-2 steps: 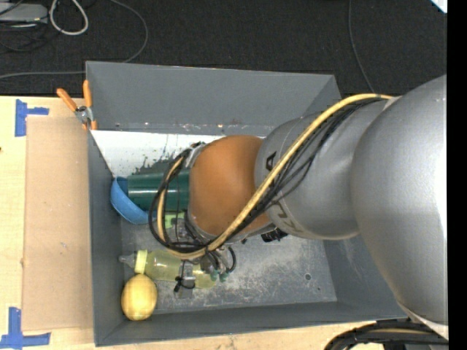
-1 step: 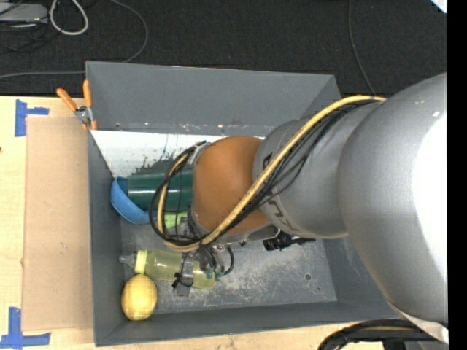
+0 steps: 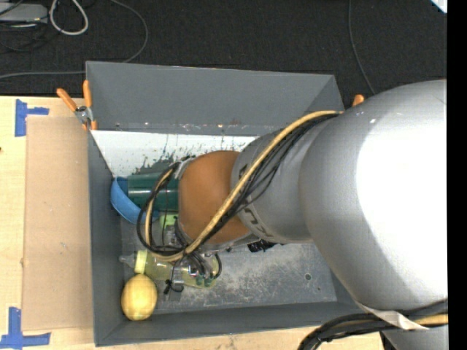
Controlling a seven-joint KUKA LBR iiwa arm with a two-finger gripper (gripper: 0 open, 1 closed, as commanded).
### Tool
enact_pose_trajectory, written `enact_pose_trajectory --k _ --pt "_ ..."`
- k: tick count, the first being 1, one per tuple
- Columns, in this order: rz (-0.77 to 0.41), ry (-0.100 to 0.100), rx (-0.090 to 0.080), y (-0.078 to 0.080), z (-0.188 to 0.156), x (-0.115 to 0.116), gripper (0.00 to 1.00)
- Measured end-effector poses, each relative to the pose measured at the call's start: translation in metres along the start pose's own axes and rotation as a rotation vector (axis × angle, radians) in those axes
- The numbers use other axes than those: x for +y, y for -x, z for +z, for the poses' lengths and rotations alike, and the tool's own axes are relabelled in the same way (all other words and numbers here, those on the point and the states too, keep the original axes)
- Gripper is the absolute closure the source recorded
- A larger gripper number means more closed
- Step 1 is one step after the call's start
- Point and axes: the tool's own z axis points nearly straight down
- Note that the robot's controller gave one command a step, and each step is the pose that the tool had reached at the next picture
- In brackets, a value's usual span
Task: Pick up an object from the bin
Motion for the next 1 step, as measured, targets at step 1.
enact_pose_trajectory --k 1 --pt "0.218 -0.001 0.003 -0.0144 0.0005 -0.0067 1.00"
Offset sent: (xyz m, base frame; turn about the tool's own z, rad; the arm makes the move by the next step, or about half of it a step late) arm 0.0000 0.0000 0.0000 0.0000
